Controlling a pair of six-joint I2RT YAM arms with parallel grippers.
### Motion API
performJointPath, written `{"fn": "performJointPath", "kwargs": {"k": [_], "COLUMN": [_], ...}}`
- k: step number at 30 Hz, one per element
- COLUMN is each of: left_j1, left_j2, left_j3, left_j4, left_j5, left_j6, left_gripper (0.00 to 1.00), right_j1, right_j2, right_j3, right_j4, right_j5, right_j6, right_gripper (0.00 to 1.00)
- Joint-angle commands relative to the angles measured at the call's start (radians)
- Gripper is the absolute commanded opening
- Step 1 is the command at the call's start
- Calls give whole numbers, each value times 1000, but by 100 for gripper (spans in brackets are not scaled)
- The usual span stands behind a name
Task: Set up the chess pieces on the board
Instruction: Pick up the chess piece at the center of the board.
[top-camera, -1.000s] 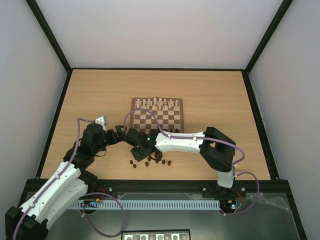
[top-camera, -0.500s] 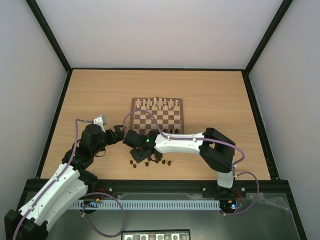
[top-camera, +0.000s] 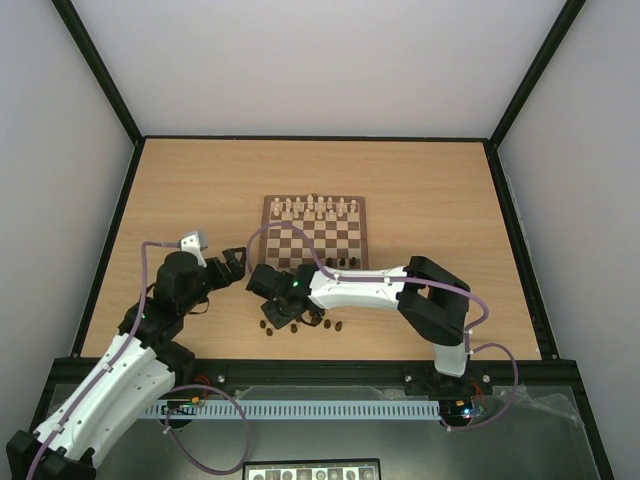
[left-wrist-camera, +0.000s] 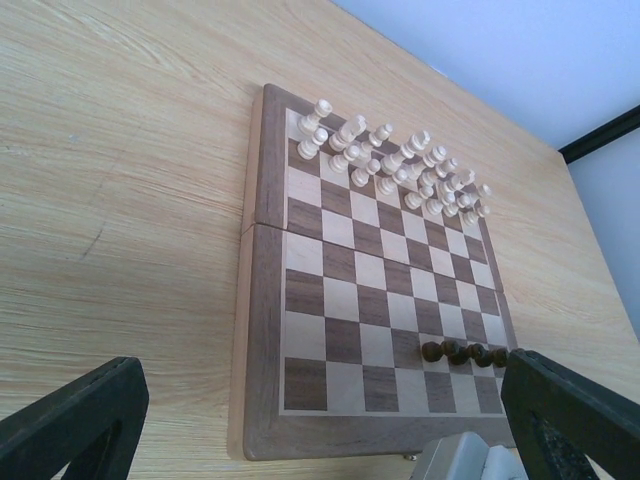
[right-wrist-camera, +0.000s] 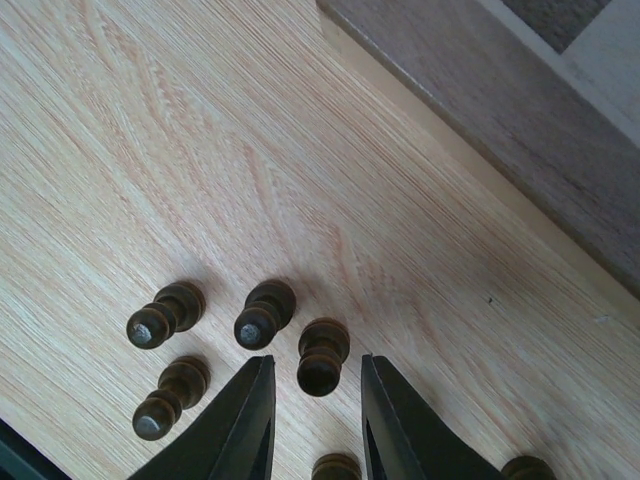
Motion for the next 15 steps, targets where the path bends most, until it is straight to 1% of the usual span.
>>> {"fn": "performJointPath", "kwargs": {"k": [1, 4, 13, 15], "left_j1": [-4, -3, -3, -4], "left_j2": [-32, -42, -54, -53], "left_j3": [36, 37, 42, 42], "left_j4": [-19, -23, -31, -31], "left_j5": [-21, -23, -25, -25], "left_j6": [-12, -15, -16, -14], "left_gripper": [99, 100, 99, 100], "right_j1": [9, 9, 9, 10], "right_j2": [21, 28, 58, 61], "right_j3": [-24, -23, 4, 8], "right_j4": [-39, -37, -37, -38], "right_j5": [13, 13, 13, 17], "right_j6": [12, 11, 2, 0], "right_gripper": [25, 23, 22, 19]}}
